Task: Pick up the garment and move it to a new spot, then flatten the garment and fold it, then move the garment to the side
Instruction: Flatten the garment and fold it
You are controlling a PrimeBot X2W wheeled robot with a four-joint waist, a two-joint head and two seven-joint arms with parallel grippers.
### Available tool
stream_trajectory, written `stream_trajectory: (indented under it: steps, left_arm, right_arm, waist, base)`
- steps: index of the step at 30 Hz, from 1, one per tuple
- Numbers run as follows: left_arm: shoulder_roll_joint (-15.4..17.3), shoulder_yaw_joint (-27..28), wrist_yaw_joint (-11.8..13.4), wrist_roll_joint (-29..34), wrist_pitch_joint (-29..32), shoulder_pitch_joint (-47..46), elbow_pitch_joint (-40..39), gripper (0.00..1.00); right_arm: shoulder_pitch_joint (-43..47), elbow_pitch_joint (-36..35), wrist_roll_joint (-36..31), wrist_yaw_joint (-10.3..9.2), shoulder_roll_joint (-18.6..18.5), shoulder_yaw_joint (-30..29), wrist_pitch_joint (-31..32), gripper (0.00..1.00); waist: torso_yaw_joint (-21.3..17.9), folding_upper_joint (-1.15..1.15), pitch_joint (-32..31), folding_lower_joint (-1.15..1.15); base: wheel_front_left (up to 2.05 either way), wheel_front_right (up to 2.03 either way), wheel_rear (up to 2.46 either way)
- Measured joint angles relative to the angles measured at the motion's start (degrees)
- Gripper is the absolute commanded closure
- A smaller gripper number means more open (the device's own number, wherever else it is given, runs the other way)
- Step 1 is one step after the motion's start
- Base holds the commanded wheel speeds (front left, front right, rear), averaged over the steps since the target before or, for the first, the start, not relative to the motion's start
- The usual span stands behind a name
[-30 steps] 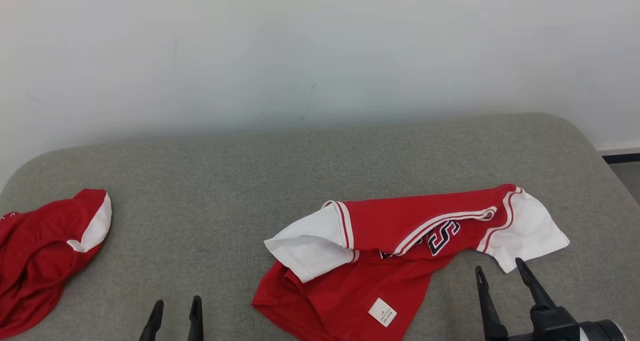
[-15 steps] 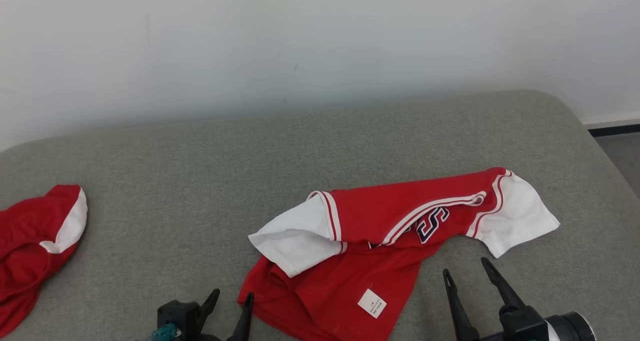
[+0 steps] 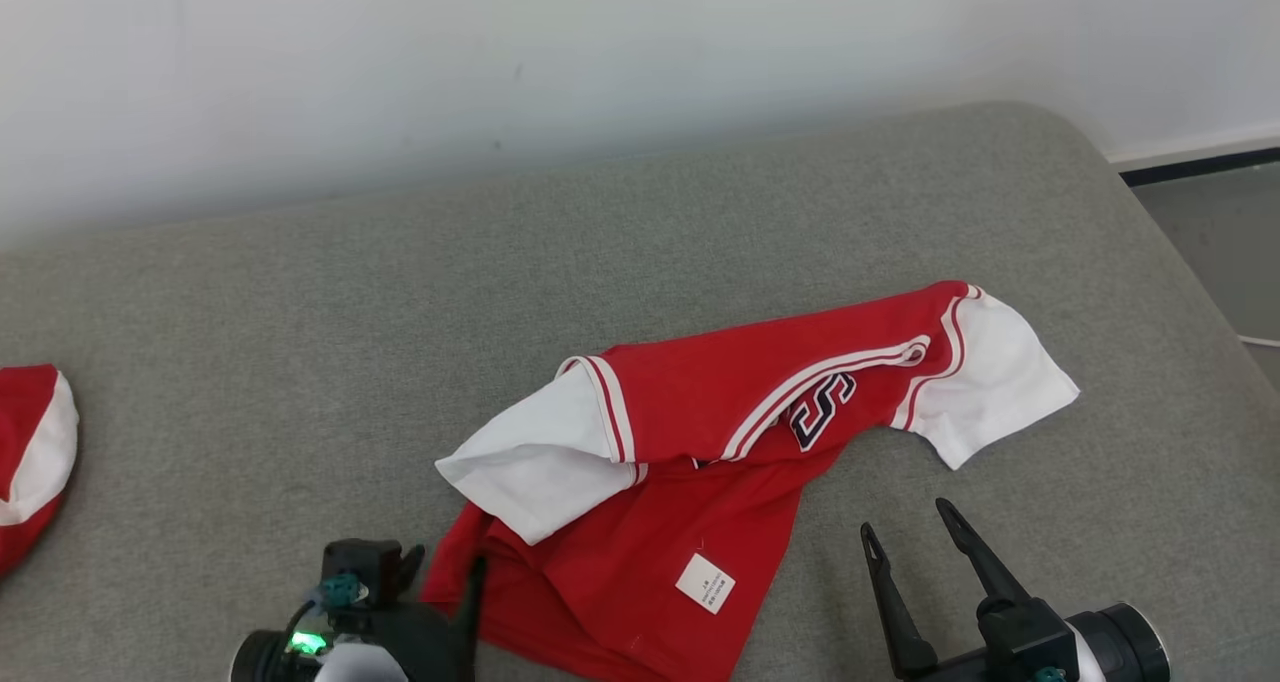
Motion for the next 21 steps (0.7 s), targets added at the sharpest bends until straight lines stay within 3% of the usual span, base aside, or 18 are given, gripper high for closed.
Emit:
stream_trajectory:
  steps: [1, 7, 14, 21]
  left_arm:
    - [0.0, 0.1, 0.4, 0.0, -0.6, -0.5, 0.2, 1.00]
    - [-0.2, 2.3, 1.7, -2.0, -5.7, -3.0, 1.1, 1.00]
    - [0.5, 4.7, 1.9, -3.6, -8.1, -10.8, 1.4, 1.00]
    - [3.7, 6.9, 2.4, -4.8, -7.7, -22.0, 4.1, 1.00]
  right_arm:
    - [0.0, 0.0, 0.0, 0.00, 0.0, 0.0, 0.0, 0.00]
    - [-0.1, -0.4, 0.8, 0.00, 0.0, 0.6, 0.0, 0.00]
    - [-1.3, -1.3, 6.3, 0.00, 0.0, 2.1, 0.0, 0.00]
    - [-4.1, -1.9, 9.5, 0.00, 0.0, 5.7, 0.0, 0.00]
  waist:
    - [-0.2, 0.00, 0.3, 0.00]
    - [-0.5, 0.00, 1.3, 0.00]
    - [-0.9, 0.00, 2.3, -0.01]
    - [-2.9, 0.00, 3.9, -0.01]
  base:
    - [0.00, 0.00, 0.00]
    - [0.00, 0.00, 0.00]
    - [0.00, 0.00, 0.00]
    - [0.00, 0.00, 0.00]
